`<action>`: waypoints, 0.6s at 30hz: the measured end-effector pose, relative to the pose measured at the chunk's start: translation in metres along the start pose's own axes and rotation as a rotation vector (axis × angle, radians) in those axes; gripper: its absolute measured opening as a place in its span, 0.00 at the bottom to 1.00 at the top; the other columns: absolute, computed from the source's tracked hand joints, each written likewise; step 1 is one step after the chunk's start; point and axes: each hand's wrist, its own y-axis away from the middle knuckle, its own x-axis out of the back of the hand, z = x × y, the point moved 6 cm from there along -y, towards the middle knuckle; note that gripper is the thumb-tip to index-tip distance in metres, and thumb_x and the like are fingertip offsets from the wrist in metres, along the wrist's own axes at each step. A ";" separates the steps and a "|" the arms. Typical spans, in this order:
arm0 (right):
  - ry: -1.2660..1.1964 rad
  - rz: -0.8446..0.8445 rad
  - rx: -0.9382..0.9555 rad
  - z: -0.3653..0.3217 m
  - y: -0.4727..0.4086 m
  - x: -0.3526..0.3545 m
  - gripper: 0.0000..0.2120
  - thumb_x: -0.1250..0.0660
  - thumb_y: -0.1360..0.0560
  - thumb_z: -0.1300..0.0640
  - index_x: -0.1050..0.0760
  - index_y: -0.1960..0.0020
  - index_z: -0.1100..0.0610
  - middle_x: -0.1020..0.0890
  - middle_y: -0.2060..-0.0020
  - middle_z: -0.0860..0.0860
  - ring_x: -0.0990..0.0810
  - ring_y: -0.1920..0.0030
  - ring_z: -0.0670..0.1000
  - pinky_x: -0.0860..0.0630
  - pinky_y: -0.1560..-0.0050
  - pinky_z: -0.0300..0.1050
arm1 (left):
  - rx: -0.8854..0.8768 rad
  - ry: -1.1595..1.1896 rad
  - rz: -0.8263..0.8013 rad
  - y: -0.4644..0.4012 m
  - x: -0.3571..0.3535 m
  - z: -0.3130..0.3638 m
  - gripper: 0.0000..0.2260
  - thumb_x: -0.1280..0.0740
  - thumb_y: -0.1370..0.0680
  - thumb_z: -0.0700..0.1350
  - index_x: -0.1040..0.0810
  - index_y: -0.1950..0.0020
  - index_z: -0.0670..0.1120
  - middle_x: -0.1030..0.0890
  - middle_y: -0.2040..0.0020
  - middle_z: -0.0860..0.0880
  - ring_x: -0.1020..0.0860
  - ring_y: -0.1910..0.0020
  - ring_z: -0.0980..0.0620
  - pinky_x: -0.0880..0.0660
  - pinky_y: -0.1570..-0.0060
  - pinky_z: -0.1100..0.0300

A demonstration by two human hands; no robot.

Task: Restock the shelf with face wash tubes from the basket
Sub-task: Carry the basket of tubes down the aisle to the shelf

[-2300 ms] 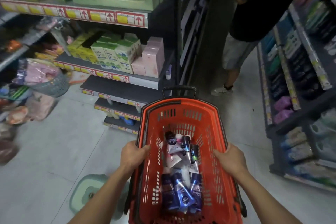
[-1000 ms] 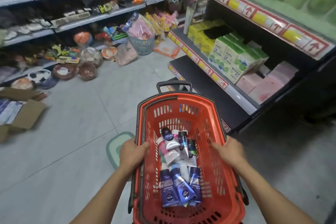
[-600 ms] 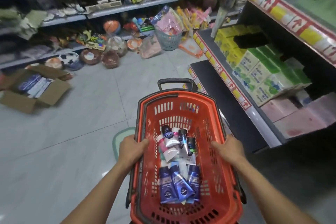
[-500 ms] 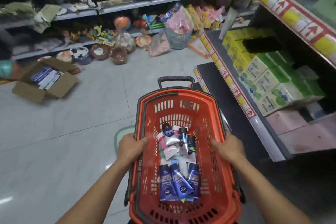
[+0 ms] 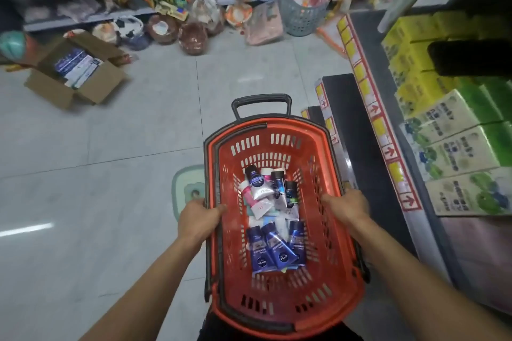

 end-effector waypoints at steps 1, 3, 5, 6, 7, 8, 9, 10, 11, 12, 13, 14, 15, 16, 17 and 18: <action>-0.007 -0.010 -0.025 -0.001 -0.009 -0.008 0.23 0.25 0.33 0.42 0.22 0.46 0.56 0.15 0.56 0.54 0.15 0.63 0.55 0.16 0.60 0.50 | 0.009 0.009 -0.018 -0.011 -0.005 -0.002 0.12 0.26 0.24 0.56 0.17 0.47 0.51 0.12 0.58 0.53 0.13 0.62 0.53 0.15 0.52 0.49; -0.044 -0.022 -0.086 0.007 -0.035 -0.030 0.33 0.25 0.38 0.38 0.25 0.38 0.52 0.15 0.50 0.54 0.14 0.59 0.56 0.17 0.56 0.50 | 0.030 0.030 -0.046 -0.036 -0.017 -0.009 0.11 0.25 0.25 0.55 0.16 0.48 0.51 0.12 0.57 0.52 0.13 0.61 0.52 0.15 0.52 0.47; -0.095 -0.025 -0.155 0.018 -0.065 -0.052 0.41 0.25 0.45 0.36 0.24 0.36 0.54 0.15 0.47 0.56 0.15 0.53 0.58 0.17 0.50 0.53 | 0.060 0.055 -0.078 -0.063 -0.032 -0.016 0.10 0.24 0.24 0.52 0.16 0.48 0.49 0.12 0.57 0.51 0.12 0.61 0.51 0.15 0.52 0.47; -0.116 -0.025 -0.202 0.023 -0.077 -0.063 0.42 0.25 0.47 0.36 0.22 0.37 0.56 0.15 0.47 0.57 0.14 0.53 0.59 0.17 0.49 0.55 | 0.076 0.061 -0.094 -0.078 -0.040 -0.021 0.09 0.24 0.24 0.50 0.15 0.47 0.48 0.12 0.57 0.51 0.12 0.60 0.51 0.15 0.51 0.47; -0.125 -0.048 -0.257 0.029 -0.090 -0.076 0.40 0.24 0.46 0.36 0.20 0.40 0.57 0.14 0.49 0.57 0.14 0.54 0.59 0.16 0.48 0.55 | 0.091 0.061 -0.106 -0.093 -0.048 -0.026 0.09 0.24 0.24 0.49 0.15 0.47 0.47 0.12 0.57 0.50 0.12 0.61 0.51 0.15 0.51 0.47; -0.132 -0.065 -0.304 0.033 -0.099 -0.090 0.37 0.22 0.45 0.36 0.18 0.43 0.58 0.14 0.51 0.57 0.14 0.55 0.59 0.16 0.49 0.55 | 0.109 0.054 -0.119 -0.109 -0.055 -0.032 0.09 0.24 0.25 0.48 0.15 0.47 0.46 0.12 0.57 0.50 0.13 0.61 0.51 0.15 0.52 0.47; -0.145 -0.076 -0.337 0.040 -0.115 -0.106 0.35 0.22 0.44 0.36 0.17 0.45 0.58 0.14 0.54 0.56 0.14 0.57 0.59 0.16 0.50 0.54 | 0.127 0.047 -0.137 -0.130 -0.067 -0.042 0.09 0.24 0.24 0.47 0.16 0.47 0.45 0.12 0.57 0.50 0.13 0.62 0.52 0.15 0.53 0.47; -0.164 -0.061 -0.339 0.043 -0.128 -0.118 0.36 0.22 0.45 0.34 0.17 0.46 0.57 0.13 0.55 0.55 0.14 0.57 0.59 0.16 0.50 0.54 | 0.139 0.049 -0.146 -0.145 -0.075 -0.049 0.09 0.24 0.24 0.46 0.16 0.47 0.44 0.12 0.57 0.50 0.13 0.62 0.52 0.15 0.55 0.49; -0.177 -0.043 -0.333 0.043 -0.134 -0.127 0.39 0.24 0.48 0.32 0.16 0.44 0.56 0.13 0.55 0.54 0.14 0.57 0.58 0.16 0.49 0.55 | 0.147 0.055 -0.155 -0.158 -0.080 -0.054 0.09 0.23 0.24 0.45 0.17 0.46 0.44 0.12 0.57 0.49 0.13 0.62 0.52 0.15 0.58 0.51; -0.207 -0.024 -0.327 0.050 -0.151 -0.142 0.41 0.25 0.48 0.31 0.17 0.42 0.55 0.13 0.53 0.54 0.14 0.55 0.58 0.17 0.47 0.56 | 0.152 0.057 -0.167 -0.176 -0.091 -0.064 0.09 0.23 0.24 0.44 0.17 0.46 0.43 0.12 0.57 0.49 0.13 0.63 0.53 0.15 0.61 0.54; -0.230 -0.024 -0.326 0.054 -0.165 -0.158 0.38 0.24 0.44 0.33 0.17 0.40 0.54 0.13 0.51 0.54 0.14 0.53 0.58 0.17 0.45 0.56 | 0.158 0.048 -0.173 -0.194 -0.101 -0.073 0.09 0.23 0.24 0.43 0.17 0.46 0.44 0.12 0.57 0.49 0.13 0.63 0.54 0.16 0.63 0.57; -0.238 -0.022 -0.340 0.059 -0.181 -0.172 0.33 0.23 0.38 0.38 0.18 0.39 0.54 0.14 0.49 0.54 0.14 0.51 0.58 0.18 0.44 0.56 | 0.153 0.041 -0.183 -0.212 -0.110 -0.081 0.09 0.24 0.24 0.42 0.16 0.46 0.44 0.13 0.57 0.49 0.14 0.64 0.56 0.17 0.64 0.59; -0.242 -0.022 -0.357 0.067 -0.200 -0.188 0.27 0.23 0.34 0.43 0.18 0.39 0.55 0.14 0.49 0.55 0.14 0.52 0.58 0.18 0.44 0.56 | 0.156 0.035 -0.185 -0.230 -0.120 -0.091 0.08 0.24 0.25 0.41 0.16 0.46 0.45 0.13 0.57 0.51 0.14 0.65 0.58 0.17 0.64 0.61; -0.254 -0.023 -0.377 0.072 -0.216 -0.202 0.24 0.23 0.32 0.46 0.18 0.40 0.56 0.14 0.50 0.54 0.14 0.53 0.57 0.17 0.45 0.57 | 0.165 0.032 -0.195 -0.247 -0.131 -0.100 0.08 0.24 0.25 0.40 0.16 0.46 0.45 0.13 0.57 0.52 0.15 0.66 0.59 0.18 0.65 0.63; -0.262 -0.033 -0.395 0.081 -0.234 -0.217 0.22 0.23 0.33 0.47 0.18 0.42 0.56 0.14 0.52 0.54 0.14 0.56 0.57 0.16 0.46 0.57 | 0.179 0.034 -0.210 -0.263 -0.143 -0.110 0.08 0.24 0.25 0.38 0.16 0.47 0.46 0.13 0.59 0.53 0.15 0.67 0.60 0.19 0.66 0.65; -0.258 -0.042 -0.398 0.088 -0.251 -0.230 0.21 0.23 0.34 0.47 0.17 0.44 0.55 0.14 0.54 0.53 0.14 0.58 0.57 0.16 0.48 0.57 | 0.192 0.034 -0.228 -0.279 -0.155 -0.120 0.08 0.25 0.25 0.36 0.16 0.49 0.47 0.13 0.62 0.54 0.16 0.68 0.61 0.19 0.66 0.65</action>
